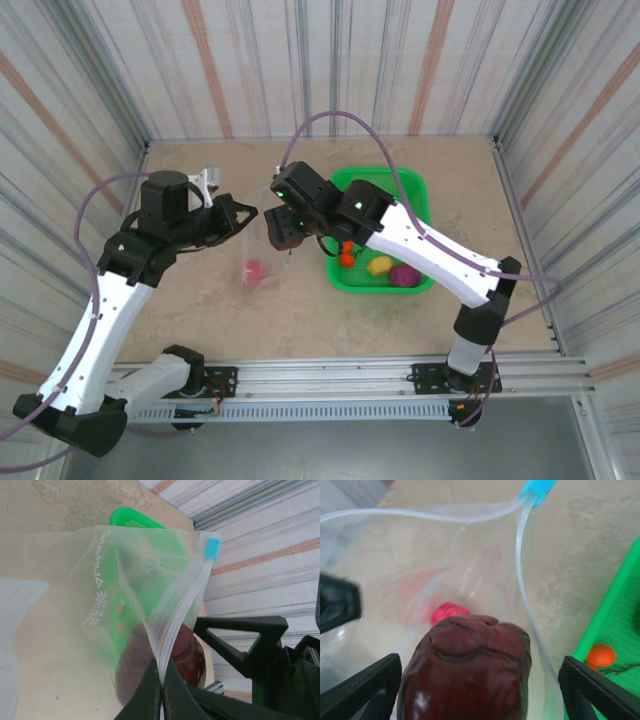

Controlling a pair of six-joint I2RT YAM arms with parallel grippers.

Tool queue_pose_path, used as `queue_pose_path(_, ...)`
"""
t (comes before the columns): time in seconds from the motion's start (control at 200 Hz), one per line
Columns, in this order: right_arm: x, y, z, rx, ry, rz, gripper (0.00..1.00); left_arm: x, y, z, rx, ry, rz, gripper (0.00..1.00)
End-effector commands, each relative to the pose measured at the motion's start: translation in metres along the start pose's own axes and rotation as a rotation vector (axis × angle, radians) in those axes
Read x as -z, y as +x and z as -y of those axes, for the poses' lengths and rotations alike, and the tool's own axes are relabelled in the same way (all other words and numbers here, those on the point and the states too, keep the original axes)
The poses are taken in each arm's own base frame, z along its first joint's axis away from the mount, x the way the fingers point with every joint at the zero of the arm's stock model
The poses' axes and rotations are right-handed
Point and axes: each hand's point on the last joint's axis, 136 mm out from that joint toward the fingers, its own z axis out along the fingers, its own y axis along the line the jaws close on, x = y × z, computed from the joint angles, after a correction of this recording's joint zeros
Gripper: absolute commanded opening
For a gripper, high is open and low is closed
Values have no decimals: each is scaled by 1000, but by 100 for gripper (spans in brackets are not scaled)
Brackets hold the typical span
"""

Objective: Place the food in the zip-top bag and seal the zipper

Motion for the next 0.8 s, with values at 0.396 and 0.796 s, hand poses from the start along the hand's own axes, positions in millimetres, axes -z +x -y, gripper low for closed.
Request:
queue_pose_path(0.396, 19, -2, -14, -149, -293, -26, 73, 7, -7, 6, -4, 34, 25, 0)
queue_pose_path(0.796, 60, -16, 98, -205, -11, 126, 76, 16, -4, -9, -86, -64, 33, 0)
